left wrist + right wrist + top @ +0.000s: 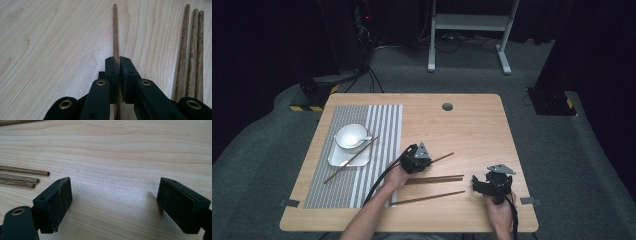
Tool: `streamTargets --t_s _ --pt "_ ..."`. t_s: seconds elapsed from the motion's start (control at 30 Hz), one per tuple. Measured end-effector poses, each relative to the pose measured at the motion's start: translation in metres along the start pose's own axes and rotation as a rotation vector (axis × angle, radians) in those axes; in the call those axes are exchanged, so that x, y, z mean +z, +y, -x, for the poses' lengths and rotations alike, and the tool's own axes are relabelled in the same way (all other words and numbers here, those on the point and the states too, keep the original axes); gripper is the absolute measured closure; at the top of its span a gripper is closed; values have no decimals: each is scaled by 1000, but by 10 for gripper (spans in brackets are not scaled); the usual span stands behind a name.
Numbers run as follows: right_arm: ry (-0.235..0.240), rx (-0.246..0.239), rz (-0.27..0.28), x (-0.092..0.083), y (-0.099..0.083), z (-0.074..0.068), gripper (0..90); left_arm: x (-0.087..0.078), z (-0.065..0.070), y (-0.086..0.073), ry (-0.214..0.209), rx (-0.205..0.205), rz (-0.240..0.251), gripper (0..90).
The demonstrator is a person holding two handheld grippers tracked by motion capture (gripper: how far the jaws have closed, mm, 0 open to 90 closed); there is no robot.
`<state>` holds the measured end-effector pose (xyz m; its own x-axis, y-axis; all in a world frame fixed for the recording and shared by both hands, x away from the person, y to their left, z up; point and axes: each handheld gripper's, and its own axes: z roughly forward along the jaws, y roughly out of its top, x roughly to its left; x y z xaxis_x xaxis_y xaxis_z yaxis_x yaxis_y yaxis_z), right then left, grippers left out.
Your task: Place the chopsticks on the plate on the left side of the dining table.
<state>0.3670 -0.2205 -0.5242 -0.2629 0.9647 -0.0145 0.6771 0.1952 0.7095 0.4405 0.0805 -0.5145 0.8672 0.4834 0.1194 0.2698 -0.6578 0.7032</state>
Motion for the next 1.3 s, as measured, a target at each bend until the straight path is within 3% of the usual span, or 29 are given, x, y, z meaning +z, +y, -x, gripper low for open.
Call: streamTargets --t_s 0.63,0.93,1.3 --pt "0 0 0 0 0 0 127 -17 1 4 22 4 51 854" --pt "-38 43 -6 -2 -2 1 100 -38 -1 4 49 -2 92 854" --pt "-51 52 -6 -4 -4 0 100 -63 2 1 78 -12 126 854"
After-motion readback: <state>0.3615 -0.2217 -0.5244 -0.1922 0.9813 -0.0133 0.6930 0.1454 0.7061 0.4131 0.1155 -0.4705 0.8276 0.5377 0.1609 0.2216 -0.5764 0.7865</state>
